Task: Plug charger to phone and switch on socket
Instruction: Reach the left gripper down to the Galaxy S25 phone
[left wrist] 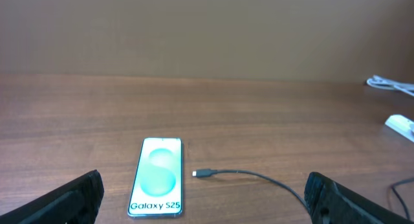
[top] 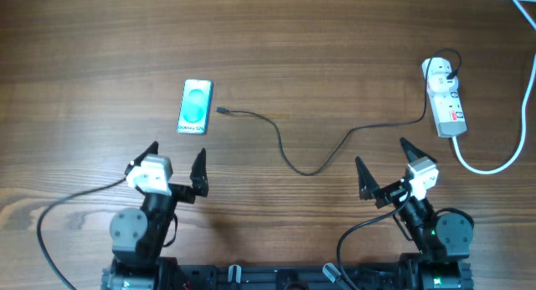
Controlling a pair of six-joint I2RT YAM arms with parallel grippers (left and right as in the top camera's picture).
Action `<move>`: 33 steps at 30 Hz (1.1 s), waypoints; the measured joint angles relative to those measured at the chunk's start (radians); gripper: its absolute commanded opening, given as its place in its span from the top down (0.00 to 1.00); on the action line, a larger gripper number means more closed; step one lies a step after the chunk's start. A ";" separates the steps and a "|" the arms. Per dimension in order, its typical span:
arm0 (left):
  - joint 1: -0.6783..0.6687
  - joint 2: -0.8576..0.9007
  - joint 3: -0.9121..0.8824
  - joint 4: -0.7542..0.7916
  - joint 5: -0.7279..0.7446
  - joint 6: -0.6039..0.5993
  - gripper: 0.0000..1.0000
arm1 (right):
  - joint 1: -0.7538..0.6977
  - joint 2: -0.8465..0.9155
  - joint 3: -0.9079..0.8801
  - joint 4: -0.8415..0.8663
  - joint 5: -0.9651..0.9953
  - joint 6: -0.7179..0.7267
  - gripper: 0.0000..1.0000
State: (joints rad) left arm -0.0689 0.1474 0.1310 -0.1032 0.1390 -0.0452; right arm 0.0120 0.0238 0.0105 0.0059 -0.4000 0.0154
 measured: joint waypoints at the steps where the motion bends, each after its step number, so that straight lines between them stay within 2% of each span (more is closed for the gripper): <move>1: 0.000 0.058 0.039 -0.002 0.004 0.000 0.00 | 0.000 0.005 0.010 -0.025 -0.010 0.000 0.00; 5: 0.000 0.321 0.242 -0.068 0.032 0.000 0.00 | 0.000 0.103 0.143 -0.144 -0.026 0.004 0.00; 6: 0.000 0.443 0.353 -0.128 0.041 0.000 0.00 | 0.000 0.139 0.188 -0.172 -0.026 0.004 0.00; 12: 0.000 0.895 0.894 -0.528 0.050 0.005 0.00 | 0.000 0.461 0.514 -0.425 -0.037 0.007 0.00; 16: 0.000 1.215 1.327 -0.904 0.053 0.007 0.00 | 0.001 0.718 0.790 -0.694 -0.037 0.007 0.00; 18: 0.000 1.326 1.456 -1.022 0.052 0.007 0.00 | 0.000 0.816 0.897 -0.811 -0.040 0.008 0.00; 21: 0.000 1.435 1.520 -1.054 0.036 0.006 0.00 | 0.000 0.982 1.045 -0.929 -0.048 0.011 0.00; 27: 0.000 1.621 1.526 -1.011 0.029 0.007 0.00 | 0.000 1.171 1.057 -0.880 -0.053 0.173 0.00; 33: 0.000 1.898 1.525 -1.011 -0.080 0.006 0.00 | 0.000 1.231 1.057 -0.884 -0.053 0.208 0.00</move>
State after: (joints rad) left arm -0.0689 2.0457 1.6562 -1.1141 0.0593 -0.0391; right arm 0.0124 1.2552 1.0679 -0.8783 -0.4526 0.2237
